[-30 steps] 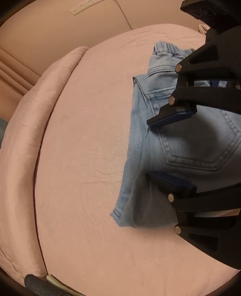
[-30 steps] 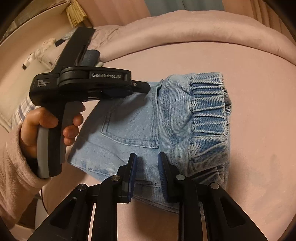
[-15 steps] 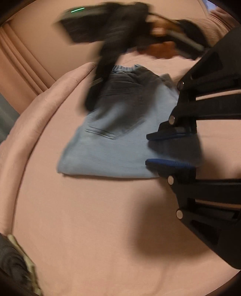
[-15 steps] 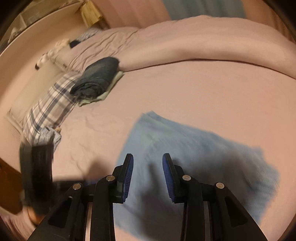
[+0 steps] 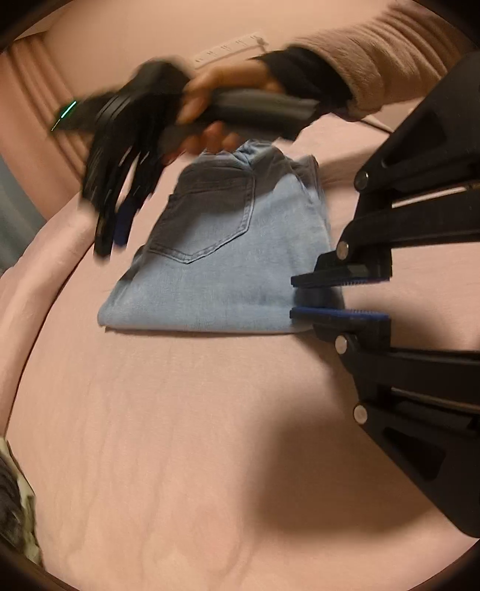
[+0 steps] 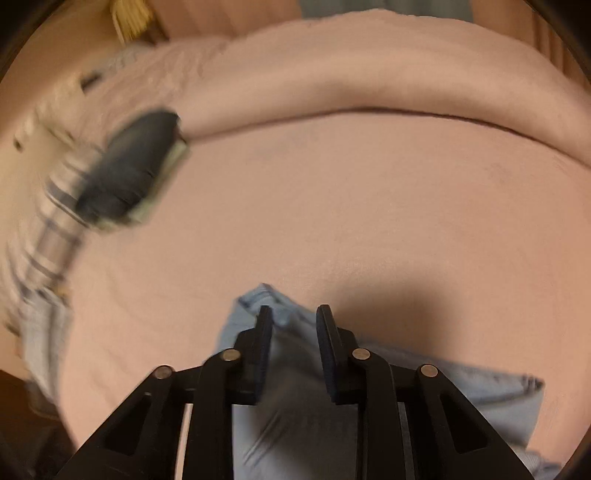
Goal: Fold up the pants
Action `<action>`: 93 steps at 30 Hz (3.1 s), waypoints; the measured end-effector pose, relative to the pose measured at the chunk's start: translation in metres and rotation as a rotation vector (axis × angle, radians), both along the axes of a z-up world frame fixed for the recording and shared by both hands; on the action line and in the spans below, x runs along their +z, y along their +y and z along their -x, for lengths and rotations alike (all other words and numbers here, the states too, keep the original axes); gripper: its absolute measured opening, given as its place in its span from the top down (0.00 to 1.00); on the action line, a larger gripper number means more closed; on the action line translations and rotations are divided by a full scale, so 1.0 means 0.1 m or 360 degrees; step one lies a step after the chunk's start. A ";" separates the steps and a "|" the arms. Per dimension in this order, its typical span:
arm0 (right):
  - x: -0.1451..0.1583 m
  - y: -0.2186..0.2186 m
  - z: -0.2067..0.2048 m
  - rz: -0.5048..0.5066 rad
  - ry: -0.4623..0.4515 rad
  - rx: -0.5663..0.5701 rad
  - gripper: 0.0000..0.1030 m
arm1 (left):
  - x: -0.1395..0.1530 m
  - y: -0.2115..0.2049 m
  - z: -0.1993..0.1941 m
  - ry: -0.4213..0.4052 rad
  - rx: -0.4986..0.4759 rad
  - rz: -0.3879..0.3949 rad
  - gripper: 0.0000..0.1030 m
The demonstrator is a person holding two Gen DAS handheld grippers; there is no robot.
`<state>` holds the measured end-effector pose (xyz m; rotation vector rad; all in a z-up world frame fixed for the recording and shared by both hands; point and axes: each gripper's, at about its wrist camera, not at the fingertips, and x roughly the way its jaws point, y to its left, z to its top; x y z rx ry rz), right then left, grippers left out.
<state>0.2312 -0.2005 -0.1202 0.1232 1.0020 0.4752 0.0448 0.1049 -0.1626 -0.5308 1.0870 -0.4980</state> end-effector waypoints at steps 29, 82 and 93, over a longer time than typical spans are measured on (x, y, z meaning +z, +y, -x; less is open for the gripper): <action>-0.70 -1.54 0.80 -0.0873 0.0414 -0.0364 0.19 | -0.09 -0.08 -0.66 0.0160 0.0081 0.0261 0.38; 0.07 -1.00 1.24 -0.0475 -0.0084 -0.0042 0.20 | 0.49 -0.51 -0.31 -0.0169 0.0024 -0.0396 0.61; 0.14 -0.91 1.46 -0.0450 -0.0091 -0.0006 0.20 | 0.59 -0.48 -0.06 -0.0154 0.0062 -0.0420 0.61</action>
